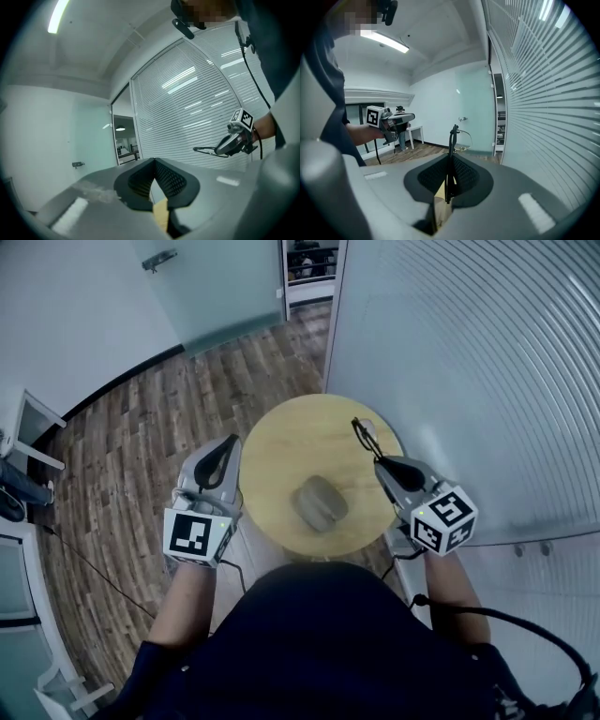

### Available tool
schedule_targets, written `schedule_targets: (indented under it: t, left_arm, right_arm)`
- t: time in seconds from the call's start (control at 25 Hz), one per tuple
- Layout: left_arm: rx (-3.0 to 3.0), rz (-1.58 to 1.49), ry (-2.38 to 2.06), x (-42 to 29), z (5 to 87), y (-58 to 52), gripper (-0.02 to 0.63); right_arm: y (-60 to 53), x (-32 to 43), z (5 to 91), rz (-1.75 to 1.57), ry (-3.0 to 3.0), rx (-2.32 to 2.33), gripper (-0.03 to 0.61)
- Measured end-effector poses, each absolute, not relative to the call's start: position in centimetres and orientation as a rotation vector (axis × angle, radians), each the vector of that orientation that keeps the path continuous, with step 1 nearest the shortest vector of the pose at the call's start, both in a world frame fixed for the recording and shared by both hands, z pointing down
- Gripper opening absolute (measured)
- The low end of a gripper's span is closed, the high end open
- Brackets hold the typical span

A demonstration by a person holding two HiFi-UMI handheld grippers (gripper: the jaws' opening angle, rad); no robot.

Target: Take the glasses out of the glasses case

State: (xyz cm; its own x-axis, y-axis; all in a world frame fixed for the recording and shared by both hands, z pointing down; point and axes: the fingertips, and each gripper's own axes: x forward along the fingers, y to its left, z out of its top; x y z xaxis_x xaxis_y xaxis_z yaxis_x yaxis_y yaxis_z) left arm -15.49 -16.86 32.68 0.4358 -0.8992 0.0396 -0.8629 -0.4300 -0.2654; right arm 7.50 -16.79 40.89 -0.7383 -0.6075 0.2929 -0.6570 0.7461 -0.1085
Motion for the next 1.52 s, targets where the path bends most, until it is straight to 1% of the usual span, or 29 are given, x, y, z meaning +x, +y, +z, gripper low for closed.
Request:
schedule_targets:
  t: [0.4,0.64,1.08,1.52]
  left_arm:
    - [-2.410,-0.171,1.604,-19.1,31.5,-19.6,0.003]
    - [-2.385,-0.122,1.576,-19.6,29.4,-21.2,0.003]
    - [-2.370,-0.122,1.539,-19.3,27.4,-22.3,0.003]
    - [-2.379,-0.186,1.547,-19.5,28.0,-21.6,0.003]
  right_arm:
    - [-20.5,8.3,37.1,0.182,-2.760,1.093,0.034]
    - [-22.1,8.6,34.2,0.063,-2.789,1.131,0.034]
    - [-22.9,8.9,32.4,0.007,-2.802,1.180,0.034]
    - [-22.8,9.9,30.0,-0.082,-2.818,1.344,0.034]
